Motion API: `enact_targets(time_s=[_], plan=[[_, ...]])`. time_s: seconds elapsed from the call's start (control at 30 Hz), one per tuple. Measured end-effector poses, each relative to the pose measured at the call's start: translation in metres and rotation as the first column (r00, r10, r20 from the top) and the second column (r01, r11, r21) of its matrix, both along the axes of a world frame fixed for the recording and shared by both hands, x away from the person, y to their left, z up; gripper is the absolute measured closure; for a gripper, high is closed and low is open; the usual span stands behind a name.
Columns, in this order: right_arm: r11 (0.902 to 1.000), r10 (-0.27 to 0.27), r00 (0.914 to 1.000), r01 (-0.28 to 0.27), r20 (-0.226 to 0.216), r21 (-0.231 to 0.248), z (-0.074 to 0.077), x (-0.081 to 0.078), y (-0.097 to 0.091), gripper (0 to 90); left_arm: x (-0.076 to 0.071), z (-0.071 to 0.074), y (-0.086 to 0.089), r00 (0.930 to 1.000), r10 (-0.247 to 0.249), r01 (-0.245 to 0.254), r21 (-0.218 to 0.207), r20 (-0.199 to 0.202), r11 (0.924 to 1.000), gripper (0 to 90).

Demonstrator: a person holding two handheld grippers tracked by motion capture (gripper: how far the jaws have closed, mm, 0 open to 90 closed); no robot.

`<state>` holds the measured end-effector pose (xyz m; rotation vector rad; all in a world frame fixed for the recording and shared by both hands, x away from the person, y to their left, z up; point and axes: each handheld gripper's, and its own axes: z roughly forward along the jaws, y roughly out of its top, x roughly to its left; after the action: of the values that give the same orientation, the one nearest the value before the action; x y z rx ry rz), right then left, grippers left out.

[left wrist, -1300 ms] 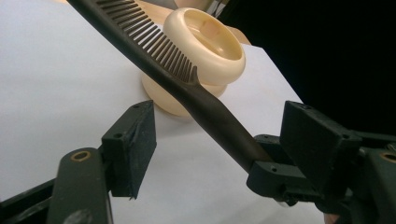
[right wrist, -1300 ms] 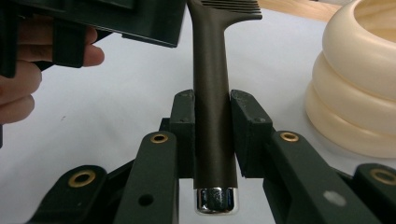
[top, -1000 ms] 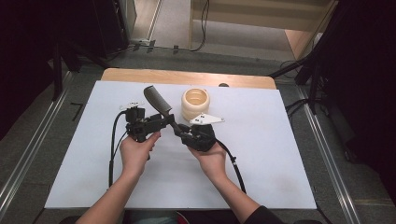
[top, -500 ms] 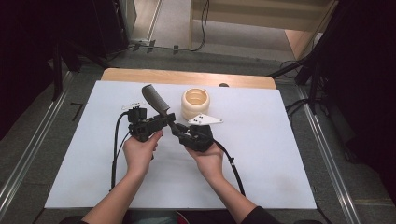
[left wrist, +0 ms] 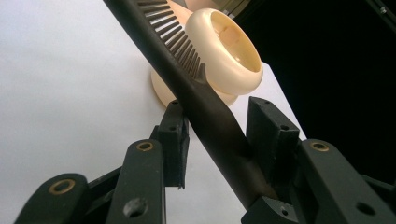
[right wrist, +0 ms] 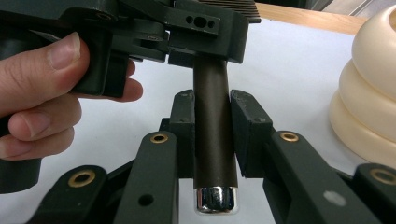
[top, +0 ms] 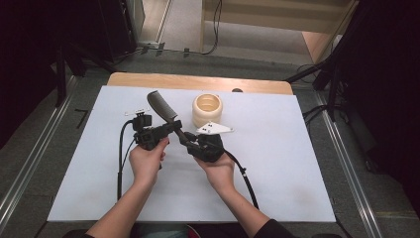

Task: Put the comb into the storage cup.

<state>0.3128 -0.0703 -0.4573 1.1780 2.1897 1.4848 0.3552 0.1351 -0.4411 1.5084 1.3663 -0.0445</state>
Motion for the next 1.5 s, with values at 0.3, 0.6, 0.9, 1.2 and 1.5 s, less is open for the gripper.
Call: enact_targets(time_s=[0.3, 0.6, 0.9, 1.2, 1.5], plan=[[0.9998, 0.012, 0.9999, -0.012, 0.006, -0.013, -0.001, 0.001, 0.000, 70.1, 0.002, -0.003, 0.005, 0.9990, -0.008, 0.005, -0.065, -0.044, 0.9979, 63.9], [0.9991, 0.037, 0.9993, -0.037, 0.004, -0.019, -0.002, 0.003, -0.003, 70.0, 0.003, -0.005, 0.008, 0.9979, -0.028, 0.021, -0.117, -0.058, 0.9929, 66.8], [0.9982, 0.054, 0.9985, -0.054, 0.010, -0.028, -0.003, 0.004, -0.003, 69.8, 0.003, -0.005, 0.010, 0.9964, -0.039, 0.027, -0.162, -0.075, 0.9865, 70.5], [0.9970, 0.069, 0.9974, -0.069, 0.020, -0.036, -0.002, 0.005, -0.003, 65.9, 0.003, -0.004, 0.011, 0.9956, -0.049, 0.034, -0.180, -0.079, 0.9832, 72.8], [0.9944, 0.102, 0.9947, -0.102, 0.005, -0.028, -0.001, 0.005, -0.008, 51.1, 0.003, -0.003, 0.012, 0.9967, -0.048, 0.037, -0.161, -0.065, 0.9862, 72.9]])
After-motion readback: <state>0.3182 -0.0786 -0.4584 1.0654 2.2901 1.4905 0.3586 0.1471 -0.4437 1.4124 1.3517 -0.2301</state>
